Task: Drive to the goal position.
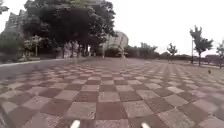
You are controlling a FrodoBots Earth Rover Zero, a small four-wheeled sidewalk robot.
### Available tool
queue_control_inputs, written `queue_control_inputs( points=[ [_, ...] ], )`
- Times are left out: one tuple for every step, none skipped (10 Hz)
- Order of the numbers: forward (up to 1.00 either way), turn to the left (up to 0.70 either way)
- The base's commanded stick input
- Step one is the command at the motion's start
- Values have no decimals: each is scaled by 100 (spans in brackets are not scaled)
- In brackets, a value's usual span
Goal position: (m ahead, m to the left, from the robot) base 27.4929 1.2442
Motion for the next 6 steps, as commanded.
queue_control_inputs(
  points=[
    [70, -11],
    [70, -9],
    [70, 0],
    [70, 0],
    [70, 0],
    [70, 0]
  ],
)
